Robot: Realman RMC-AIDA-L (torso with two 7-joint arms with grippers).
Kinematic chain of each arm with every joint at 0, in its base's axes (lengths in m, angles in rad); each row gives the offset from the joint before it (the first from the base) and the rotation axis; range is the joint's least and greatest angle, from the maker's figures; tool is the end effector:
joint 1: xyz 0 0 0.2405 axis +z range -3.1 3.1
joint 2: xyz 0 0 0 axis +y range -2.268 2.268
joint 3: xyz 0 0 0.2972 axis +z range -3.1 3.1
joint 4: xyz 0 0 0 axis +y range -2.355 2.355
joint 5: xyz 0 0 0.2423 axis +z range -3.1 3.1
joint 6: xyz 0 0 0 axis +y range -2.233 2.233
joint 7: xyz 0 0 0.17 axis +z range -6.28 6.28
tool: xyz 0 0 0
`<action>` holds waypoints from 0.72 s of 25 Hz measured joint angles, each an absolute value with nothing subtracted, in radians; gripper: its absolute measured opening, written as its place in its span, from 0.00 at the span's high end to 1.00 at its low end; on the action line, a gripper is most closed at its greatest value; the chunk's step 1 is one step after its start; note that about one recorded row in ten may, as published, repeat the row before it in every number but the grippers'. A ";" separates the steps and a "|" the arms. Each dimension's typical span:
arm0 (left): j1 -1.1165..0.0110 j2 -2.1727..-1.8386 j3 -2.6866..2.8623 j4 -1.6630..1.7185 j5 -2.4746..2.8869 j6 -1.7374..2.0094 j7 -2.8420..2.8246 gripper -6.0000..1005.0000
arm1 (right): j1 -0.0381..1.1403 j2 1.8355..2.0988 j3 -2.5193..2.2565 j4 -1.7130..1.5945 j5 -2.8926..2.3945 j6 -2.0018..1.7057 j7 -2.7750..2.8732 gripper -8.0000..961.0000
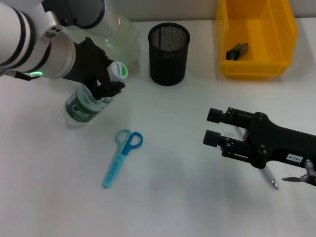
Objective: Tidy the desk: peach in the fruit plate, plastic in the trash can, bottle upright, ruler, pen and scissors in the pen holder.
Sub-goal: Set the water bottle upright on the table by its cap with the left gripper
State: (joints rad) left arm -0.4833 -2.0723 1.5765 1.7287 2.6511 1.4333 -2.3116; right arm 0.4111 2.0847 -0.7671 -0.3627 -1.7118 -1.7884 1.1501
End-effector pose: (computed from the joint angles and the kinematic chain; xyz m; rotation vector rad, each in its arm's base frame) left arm -0.1452 0.3983 -0.0238 -2.5793 -0.1238 0.4342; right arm 0.3010 0.2990 -0.0714 -2.6541 0.6659 1.2741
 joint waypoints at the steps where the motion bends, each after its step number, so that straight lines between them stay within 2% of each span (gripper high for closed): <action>1: -0.478 -2.072 1.576 1.739 2.648 1.434 -2.312 0.56 | 0.411 2.085 -0.767 -0.363 -1.712 -1.789 1.150 0.33; 18: -0.443 -2.071 1.547 1.800 2.612 1.454 -2.299 0.56 | 0.419 2.085 -0.767 -0.337 -1.712 -1.790 1.144 0.33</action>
State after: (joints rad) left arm -0.4429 -2.0707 1.5470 1.8001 2.6125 1.4535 -2.2989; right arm 0.4194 2.0847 -0.7669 -0.3374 -1.7118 -1.7902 1.1437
